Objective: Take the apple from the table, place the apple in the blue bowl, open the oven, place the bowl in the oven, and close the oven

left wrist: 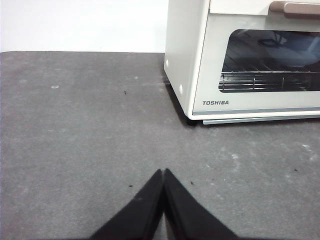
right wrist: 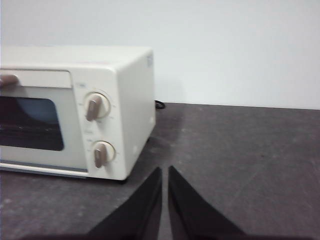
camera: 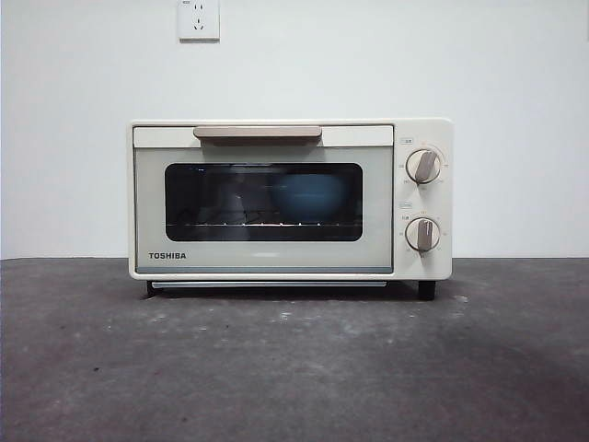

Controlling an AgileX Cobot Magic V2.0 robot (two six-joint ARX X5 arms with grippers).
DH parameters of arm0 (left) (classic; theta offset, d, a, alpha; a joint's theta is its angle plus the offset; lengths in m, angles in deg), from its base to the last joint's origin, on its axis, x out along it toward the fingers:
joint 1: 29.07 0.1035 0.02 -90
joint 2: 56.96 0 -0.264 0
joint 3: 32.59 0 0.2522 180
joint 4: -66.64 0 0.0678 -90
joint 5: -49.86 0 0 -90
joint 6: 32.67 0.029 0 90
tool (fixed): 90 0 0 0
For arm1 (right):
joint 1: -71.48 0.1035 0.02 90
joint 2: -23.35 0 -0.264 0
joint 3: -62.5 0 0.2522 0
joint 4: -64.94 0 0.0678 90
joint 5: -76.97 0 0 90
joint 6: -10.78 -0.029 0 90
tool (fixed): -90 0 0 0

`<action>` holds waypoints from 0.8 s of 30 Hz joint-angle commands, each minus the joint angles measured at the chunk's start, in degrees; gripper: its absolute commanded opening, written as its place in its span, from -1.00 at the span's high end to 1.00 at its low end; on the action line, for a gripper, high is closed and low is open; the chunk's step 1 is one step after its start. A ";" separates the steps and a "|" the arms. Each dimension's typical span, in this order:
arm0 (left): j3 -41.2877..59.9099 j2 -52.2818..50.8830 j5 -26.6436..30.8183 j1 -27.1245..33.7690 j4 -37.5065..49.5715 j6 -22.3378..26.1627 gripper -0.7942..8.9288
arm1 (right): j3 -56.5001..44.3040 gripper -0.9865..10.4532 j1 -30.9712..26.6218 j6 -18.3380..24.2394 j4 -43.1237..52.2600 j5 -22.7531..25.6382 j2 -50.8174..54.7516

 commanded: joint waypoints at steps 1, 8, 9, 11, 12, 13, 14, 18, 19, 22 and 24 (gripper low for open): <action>1.38 -0.11 0.00 0.11 0.33 -0.33 0.82 | -1.92 0.82 -0.46 0.70 0.59 0.04 2.16; 1.38 -0.11 0.00 0.11 0.33 -0.33 0.82 | -5.49 0.82 -0.61 -0.46 -1.97 0.07 5.44; 1.38 -0.11 0.00 0.11 0.35 -0.33 0.82 | -5.49 0.82 -0.66 -0.46 -2.91 0.02 5.44; 1.38 -0.11 0.00 0.11 0.33 -0.33 0.82 | -5.49 0.82 -0.66 -0.44 -5.27 0.04 5.44; 1.38 -0.11 0.00 0.11 0.35 -0.33 0.82 | -5.49 0.82 -0.66 -0.42 -6.43 0.04 5.44; 1.38 -0.11 0.00 0.11 0.33 -0.33 0.82 | -5.49 0.82 -0.66 -0.44 -8.00 0.04 5.44; 1.38 -0.11 0.00 0.11 0.35 -0.33 0.82 | -5.49 0.82 -0.66 -0.52 -9.81 0.02 5.44; 1.38 -0.11 0.00 0.11 0.35 -0.33 0.82 | -5.35 0.82 -0.66 -1.75 -9.68 -0.09 5.44; 1.38 -0.11 0.00 0.11 0.31 -0.33 0.82 | -5.35 0.82 -0.66 -1.75 -9.42 0.04 5.44; 1.38 -0.11 0.00 0.11 0.35 -0.33 0.82 | -5.35 0.82 -0.66 -1.75 -9.42 0.04 5.44; 1.38 -0.11 0.00 0.11 0.35 -0.33 0.82 | -5.35 0.82 -0.66 -1.73 -9.42 0.04 5.44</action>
